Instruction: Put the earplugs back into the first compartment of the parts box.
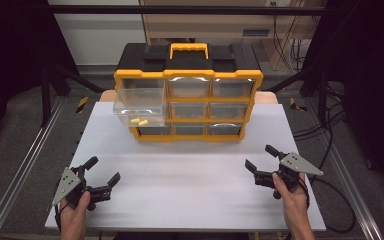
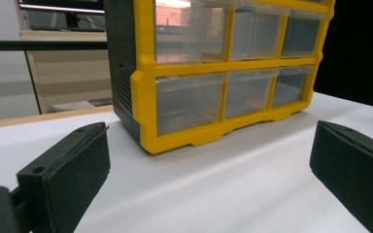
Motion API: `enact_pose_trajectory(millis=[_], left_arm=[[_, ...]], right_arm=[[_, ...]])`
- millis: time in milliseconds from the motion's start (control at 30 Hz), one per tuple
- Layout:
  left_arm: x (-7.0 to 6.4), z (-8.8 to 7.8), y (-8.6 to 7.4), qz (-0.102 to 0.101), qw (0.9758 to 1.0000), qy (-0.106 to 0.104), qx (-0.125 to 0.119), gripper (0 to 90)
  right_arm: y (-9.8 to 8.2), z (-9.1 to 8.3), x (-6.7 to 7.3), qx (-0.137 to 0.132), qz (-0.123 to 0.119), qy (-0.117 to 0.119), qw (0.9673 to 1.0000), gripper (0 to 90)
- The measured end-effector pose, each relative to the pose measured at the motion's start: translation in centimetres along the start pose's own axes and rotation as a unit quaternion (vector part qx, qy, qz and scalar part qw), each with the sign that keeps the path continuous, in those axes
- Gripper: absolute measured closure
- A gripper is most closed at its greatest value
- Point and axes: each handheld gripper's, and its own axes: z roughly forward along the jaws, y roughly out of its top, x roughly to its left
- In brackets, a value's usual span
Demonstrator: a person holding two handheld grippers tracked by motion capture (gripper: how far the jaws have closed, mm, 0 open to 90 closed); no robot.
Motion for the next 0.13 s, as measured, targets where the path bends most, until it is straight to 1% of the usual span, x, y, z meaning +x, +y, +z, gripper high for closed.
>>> enact_pose_trajectory(millis=[100, 133], left_arm=[[-0.2, 0.0, -0.1, 0.003, 1.0, -0.006, 0.005, 0.7], [-0.3, 0.1, -0.1, 0.004, 1.0, -0.006, 0.007, 0.7]], right_arm=[[-0.7, 0.2, -0.1, 0.01, 0.008, 0.001, 0.9999, 7.8], [-1.2, 0.4, -0.2, 0.015, 0.012, -0.002, 0.9998, 7.8]])
